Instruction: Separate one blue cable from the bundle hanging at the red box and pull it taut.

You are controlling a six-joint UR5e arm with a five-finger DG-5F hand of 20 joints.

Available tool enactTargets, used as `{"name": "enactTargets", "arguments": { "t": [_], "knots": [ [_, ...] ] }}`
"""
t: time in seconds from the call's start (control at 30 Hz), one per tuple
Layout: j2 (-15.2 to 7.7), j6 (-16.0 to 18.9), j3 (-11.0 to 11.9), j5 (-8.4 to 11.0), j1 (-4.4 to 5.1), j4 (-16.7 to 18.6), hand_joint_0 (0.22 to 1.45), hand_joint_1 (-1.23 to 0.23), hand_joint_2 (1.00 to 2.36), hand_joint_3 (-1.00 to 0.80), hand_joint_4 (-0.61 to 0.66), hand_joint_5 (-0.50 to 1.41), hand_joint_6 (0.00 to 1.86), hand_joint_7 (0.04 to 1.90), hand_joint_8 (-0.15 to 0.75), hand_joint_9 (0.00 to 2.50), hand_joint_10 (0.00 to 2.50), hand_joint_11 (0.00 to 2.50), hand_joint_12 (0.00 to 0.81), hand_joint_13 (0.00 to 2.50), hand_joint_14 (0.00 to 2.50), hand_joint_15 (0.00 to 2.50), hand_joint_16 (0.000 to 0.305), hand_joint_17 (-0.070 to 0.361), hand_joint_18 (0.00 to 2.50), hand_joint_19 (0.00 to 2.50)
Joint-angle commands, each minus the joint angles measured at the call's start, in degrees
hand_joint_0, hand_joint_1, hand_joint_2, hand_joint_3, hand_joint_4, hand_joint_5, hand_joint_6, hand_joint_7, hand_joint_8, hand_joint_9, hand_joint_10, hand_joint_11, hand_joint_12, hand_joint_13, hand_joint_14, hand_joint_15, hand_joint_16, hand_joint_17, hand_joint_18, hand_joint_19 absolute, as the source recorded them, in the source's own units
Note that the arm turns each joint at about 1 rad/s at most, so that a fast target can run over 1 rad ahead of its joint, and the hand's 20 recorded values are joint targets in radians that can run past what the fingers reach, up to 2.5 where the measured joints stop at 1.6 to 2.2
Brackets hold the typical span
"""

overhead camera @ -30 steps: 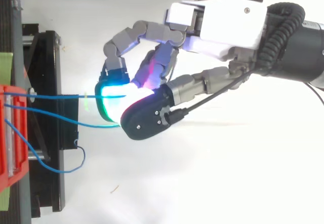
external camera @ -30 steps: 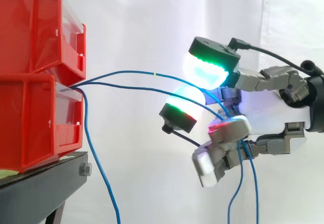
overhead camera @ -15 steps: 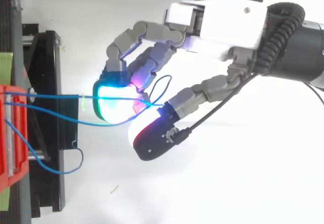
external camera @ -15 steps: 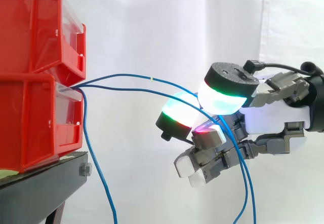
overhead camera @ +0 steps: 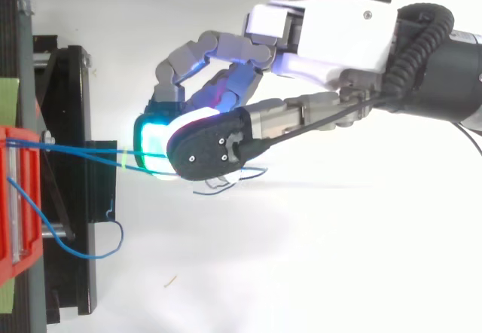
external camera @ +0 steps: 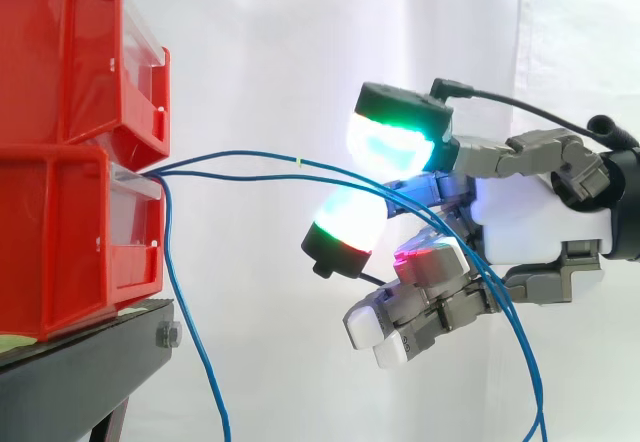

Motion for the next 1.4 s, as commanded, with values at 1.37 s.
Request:
{"name": "enactTargets", "arguments": {
  "t": [1.37],
  "knots": [
    [0.00, 0.62, 0.00, 2.28, 1.82, -0.38, 0.57, -0.46, 1.00, -0.50, 0.14, -0.17, 0.87, 0.87, 0.331, 1.31, 0.01, 1.44, 0.382, 0.93, 0.02, 0.60, 0.044, 0.099, 0.76, 0.55]
  ]
}}
